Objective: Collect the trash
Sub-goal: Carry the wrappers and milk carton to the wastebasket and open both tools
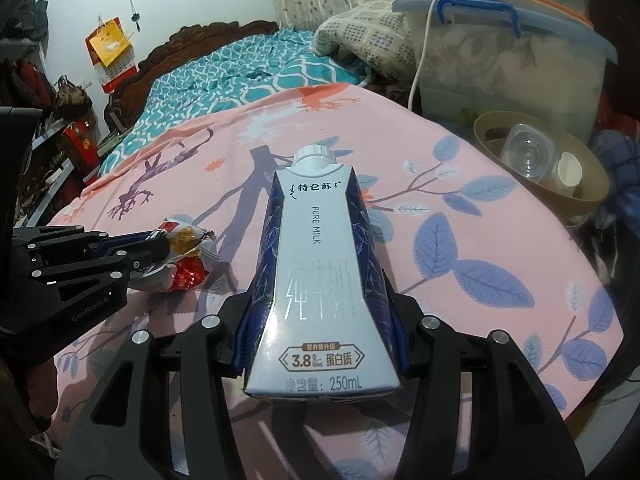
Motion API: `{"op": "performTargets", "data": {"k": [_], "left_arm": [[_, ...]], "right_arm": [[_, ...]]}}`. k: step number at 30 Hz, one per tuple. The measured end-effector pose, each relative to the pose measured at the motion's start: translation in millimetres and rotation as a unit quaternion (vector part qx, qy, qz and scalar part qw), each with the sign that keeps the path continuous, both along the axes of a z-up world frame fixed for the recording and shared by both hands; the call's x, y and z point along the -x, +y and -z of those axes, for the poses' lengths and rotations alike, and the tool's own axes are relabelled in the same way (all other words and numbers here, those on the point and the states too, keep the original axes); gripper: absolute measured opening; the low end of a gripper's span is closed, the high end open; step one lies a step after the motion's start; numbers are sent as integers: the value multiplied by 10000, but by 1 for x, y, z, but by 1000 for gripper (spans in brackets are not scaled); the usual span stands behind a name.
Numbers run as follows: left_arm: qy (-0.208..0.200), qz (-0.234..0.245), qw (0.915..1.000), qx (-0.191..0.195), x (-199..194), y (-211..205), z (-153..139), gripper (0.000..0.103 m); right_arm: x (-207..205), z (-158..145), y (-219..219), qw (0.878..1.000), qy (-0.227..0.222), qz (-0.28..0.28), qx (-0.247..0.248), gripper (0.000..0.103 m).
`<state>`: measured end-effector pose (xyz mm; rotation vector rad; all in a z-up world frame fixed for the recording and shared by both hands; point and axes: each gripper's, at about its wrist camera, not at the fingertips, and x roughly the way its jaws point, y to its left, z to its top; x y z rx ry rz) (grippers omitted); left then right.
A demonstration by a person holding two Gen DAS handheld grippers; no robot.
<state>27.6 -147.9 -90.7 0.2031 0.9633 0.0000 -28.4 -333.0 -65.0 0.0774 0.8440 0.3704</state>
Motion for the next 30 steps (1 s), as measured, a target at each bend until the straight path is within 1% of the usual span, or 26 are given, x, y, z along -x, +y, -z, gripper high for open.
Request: {"op": "performTargets", "data": {"k": [3, 8, 13, 16, 19, 24, 28, 29, 30], "left_arm": [[16, 117, 9999, 54, -4, -6, 1, 10], [119, 343, 9988, 334, -16, -19, 0, 10], [100, 687, 9962, 529, -42, -44, -15, 10], [35, 912, 9942, 566, -59, -66, -24, 10], [30, 1153, 9910, 680, -84, -92, -35, 10], [45, 1495, 9848, 879, -133, -142, -51, 10], [38, 1714, 9802, 991, -179, -184, -55, 10], [75, 1772, 9790, 1008, -196, -198, -53, 10], [108, 1799, 9783, 1025, -205, -207, -52, 10]], "right_arm": [[-1, 0, -5, 10000, -9, 39, -58, 54], [-4, -2, -17, 9997, -63, 166, -147, 54], [-12, -11, -38, 9987, -233, 400, -228, 54], [-21, -18, -57, 9971, -369, 613, -253, 54], [-34, -25, -83, 9943, -493, 905, -269, 54], [-62, -34, -146, 9847, -596, 1597, -375, 54], [-91, -33, -196, 9751, -506, 2106, -487, 54], [-96, -31, -203, 9738, -484, 2168, -490, 54], [-103, -30, -211, 9726, -456, 2229, -477, 54]]}}
